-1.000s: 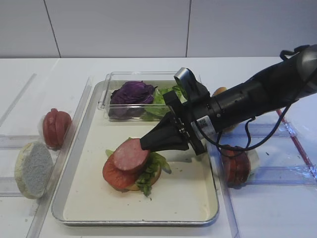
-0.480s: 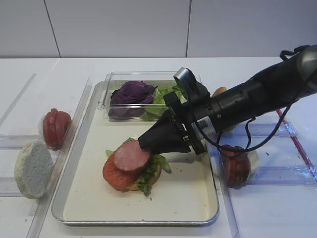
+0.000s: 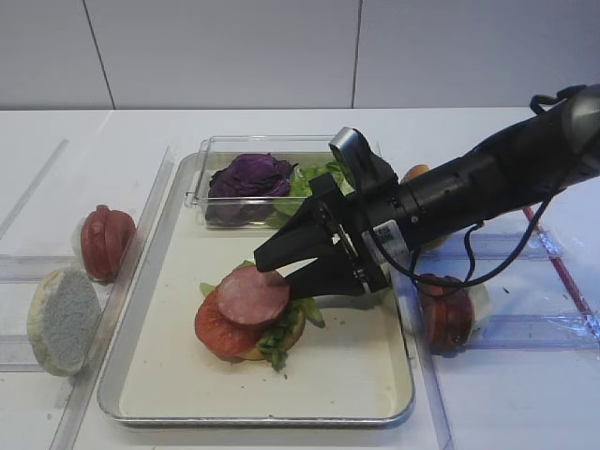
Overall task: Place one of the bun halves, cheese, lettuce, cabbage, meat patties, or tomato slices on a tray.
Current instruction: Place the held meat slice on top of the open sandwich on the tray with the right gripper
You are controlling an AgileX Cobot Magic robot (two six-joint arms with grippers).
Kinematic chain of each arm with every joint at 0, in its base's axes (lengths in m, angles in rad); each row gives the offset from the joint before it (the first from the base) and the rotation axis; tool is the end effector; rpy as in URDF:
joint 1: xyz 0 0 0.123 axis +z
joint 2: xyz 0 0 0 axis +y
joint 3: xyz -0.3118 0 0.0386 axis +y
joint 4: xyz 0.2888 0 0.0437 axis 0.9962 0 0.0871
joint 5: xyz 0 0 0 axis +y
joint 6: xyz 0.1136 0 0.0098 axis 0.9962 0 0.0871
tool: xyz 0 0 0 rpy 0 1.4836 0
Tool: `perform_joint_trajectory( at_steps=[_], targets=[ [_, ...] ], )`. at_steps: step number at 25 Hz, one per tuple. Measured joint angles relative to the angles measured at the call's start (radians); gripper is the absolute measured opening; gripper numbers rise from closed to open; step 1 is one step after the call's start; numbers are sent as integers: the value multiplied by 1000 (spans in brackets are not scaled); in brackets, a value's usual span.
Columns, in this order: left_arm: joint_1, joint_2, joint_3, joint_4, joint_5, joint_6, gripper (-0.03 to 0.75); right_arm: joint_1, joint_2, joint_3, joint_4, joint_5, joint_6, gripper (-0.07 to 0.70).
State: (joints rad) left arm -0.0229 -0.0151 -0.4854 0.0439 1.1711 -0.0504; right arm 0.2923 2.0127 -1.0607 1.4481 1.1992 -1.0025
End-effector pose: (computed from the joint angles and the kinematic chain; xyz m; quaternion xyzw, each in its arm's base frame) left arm 0.0152 0.0043 0.2710 -0.0142 0.8803 0.0045 0.4743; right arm 0.3414 0.2129 0.1386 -0.1319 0.8110 0.5697 0.0162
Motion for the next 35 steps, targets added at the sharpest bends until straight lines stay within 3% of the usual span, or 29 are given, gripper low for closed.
perform_joint_trajectory(
  at_steps=[17,30,35],
  targets=[
    [0,0,0,0,0,0,480,0,-21,-20,-36,-19,-2,478],
    [0,0,0,0,0,0,480,-2,-21,-176,-88,-39,19,478],
    [0,0,0,0,0,0,480,-2,-21,-265,-108,-27,73,475]
  ],
)
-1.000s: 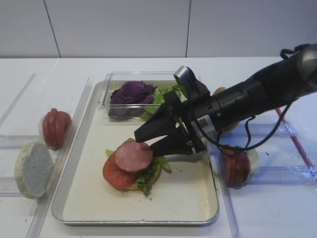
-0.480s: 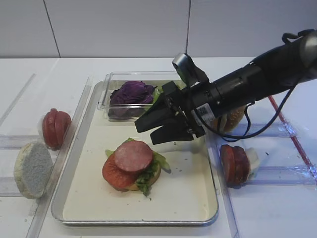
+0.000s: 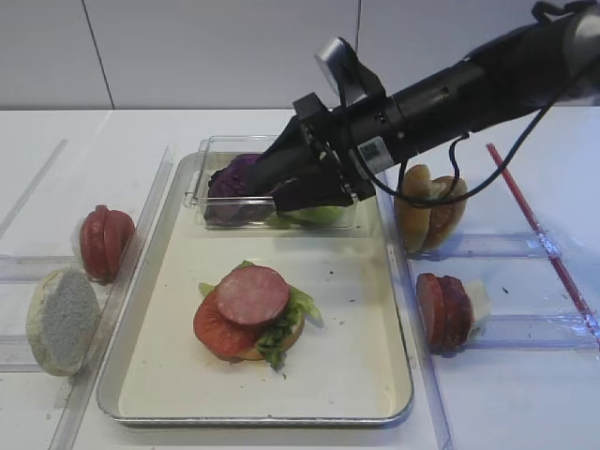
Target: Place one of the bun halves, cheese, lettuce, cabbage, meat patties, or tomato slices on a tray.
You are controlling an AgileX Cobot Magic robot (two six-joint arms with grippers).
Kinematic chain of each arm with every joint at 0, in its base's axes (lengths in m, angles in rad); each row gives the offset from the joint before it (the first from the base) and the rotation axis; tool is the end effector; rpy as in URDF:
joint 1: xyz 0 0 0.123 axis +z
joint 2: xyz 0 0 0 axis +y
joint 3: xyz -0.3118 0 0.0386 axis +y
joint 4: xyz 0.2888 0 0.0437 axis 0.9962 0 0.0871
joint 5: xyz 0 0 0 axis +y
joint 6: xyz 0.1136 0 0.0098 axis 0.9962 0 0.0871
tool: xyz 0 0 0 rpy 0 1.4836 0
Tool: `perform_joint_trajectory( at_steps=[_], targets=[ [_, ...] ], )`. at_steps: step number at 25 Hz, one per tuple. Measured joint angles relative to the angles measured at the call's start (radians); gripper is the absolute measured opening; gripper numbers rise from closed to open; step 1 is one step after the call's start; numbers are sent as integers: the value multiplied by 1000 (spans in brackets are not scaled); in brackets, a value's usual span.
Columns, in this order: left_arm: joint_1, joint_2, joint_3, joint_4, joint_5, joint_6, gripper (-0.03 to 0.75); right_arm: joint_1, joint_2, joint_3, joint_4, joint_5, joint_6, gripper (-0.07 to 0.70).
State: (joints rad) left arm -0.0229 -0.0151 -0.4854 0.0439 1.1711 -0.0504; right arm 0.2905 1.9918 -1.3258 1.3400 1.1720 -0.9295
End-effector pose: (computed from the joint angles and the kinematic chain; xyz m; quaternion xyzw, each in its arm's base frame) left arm 0.0152 0.0043 0.2710 -0.0142 0.8803 0.0045 0.4743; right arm 0.3928 0.2242 0.2034 -0.2082 0.8069 0.5426 0.1053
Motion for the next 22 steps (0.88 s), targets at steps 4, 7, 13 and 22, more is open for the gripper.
perform_joint_trajectory(
  at_steps=[4,7,13,22],
  targets=[
    [0,0,0,0,0,0,480,0,0,-111,-104,8,103,475],
    [0,0,0,0,0,0,480,0,0,-213,-215,17,192,475],
    [0,0,0,0,0,0,480,0,0,-388,-391,34,359,474],
    [0,0,0,0,0,0,480,0,0,-502,-636,50,568,473]
  ],
)
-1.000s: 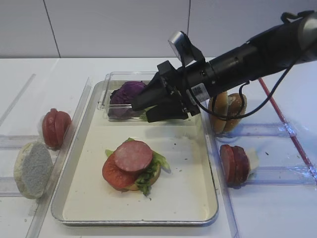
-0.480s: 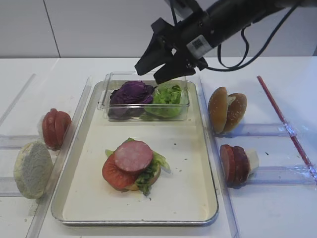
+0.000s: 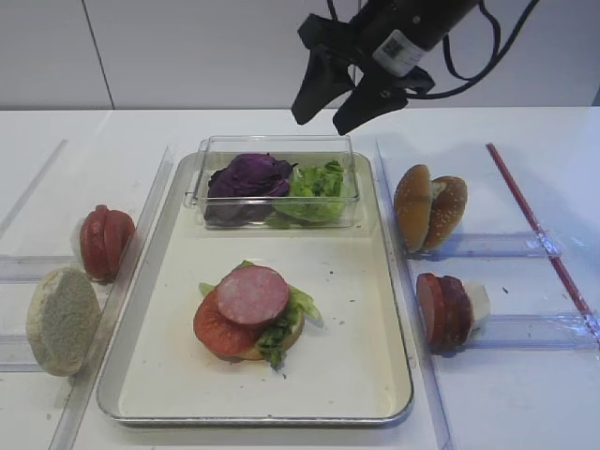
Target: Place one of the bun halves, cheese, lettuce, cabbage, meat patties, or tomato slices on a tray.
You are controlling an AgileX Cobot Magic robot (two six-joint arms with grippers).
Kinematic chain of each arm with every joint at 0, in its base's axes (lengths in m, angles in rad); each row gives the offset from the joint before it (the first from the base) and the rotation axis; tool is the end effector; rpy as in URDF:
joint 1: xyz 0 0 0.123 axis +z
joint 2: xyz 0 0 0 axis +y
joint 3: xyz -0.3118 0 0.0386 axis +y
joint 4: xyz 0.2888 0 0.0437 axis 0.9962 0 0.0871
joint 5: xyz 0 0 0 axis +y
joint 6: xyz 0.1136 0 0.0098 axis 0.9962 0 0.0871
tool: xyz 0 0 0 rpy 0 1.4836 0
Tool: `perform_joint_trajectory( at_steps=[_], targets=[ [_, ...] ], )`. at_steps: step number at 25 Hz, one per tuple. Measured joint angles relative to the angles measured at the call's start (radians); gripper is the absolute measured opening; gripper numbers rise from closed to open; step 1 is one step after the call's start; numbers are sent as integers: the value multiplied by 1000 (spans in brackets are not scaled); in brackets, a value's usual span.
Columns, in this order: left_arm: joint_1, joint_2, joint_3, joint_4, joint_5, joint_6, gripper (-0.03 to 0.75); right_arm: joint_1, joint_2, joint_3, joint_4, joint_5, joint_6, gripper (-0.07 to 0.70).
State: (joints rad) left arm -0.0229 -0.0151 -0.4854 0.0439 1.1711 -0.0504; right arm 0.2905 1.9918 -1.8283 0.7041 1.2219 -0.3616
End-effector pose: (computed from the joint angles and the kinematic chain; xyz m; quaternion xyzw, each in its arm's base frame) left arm 0.0152 0.0043 0.2710 -0.0142 0.8803 0.0045 0.4743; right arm 0.4469 0.2060 0.3035 -0.2289 0.9043 0.3323 0.1394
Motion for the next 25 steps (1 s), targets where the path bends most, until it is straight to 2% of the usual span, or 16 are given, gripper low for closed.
perform_joint_trajectory(
  at_steps=[3,8,13,18,25],
  targets=[
    [0,0,0,0,0,0,480,0,-7,0,-106,5,54,471],
    [0,0,0,0,0,0,480,0,-77,0,-354,12,138,470],
    [0,0,0,0,0,0,480,-2,-150,0,-549,18,180,470],
    [0,0,0,0,0,0,474,-69,-231,60,-566,20,186,470],
    [0,0,0,0,0,0,470,-239,-384,265,-571,24,186,459]
  ],
)
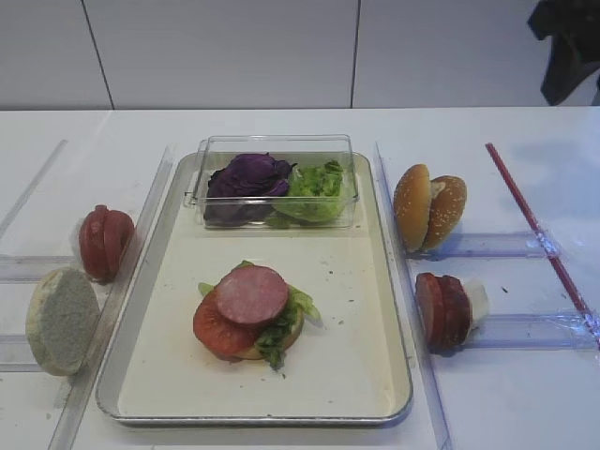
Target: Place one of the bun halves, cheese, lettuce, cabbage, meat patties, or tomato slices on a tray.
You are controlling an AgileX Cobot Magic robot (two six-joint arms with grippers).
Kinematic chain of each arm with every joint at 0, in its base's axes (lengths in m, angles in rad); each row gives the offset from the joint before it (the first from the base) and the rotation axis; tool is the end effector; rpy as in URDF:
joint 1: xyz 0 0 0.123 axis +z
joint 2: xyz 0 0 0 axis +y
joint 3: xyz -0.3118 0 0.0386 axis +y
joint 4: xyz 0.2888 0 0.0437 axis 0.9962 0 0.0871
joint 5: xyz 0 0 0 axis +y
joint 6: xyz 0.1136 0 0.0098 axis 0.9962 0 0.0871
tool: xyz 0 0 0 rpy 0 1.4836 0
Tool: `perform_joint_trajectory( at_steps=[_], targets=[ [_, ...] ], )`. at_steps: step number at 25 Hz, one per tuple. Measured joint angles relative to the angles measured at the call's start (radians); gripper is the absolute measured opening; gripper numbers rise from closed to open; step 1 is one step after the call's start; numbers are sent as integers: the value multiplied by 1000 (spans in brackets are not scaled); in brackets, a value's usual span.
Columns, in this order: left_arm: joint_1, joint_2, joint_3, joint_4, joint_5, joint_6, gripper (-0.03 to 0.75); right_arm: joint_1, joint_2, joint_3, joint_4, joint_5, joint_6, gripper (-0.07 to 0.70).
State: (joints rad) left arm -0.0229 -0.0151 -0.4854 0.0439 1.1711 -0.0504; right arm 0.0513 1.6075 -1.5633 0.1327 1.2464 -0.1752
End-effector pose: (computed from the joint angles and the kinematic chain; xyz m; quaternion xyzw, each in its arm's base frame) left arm 0.0152 0.0043 0.2710 -0.0142 0.8803 0.0045 0.4743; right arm 0.3800 0.0338 0.3586 -0.1016 0.9758 0.0542 0.1860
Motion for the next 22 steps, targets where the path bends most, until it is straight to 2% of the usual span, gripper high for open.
perform_joint_trajectory(
  at_steps=[5,22],
  targets=[
    [0,0,0,0,0,0,469,-46,-128,79,0,2,0,456],
    [0,0,0,0,0,0,469,-48,-423,233,28,10,0,456]
  ],
)
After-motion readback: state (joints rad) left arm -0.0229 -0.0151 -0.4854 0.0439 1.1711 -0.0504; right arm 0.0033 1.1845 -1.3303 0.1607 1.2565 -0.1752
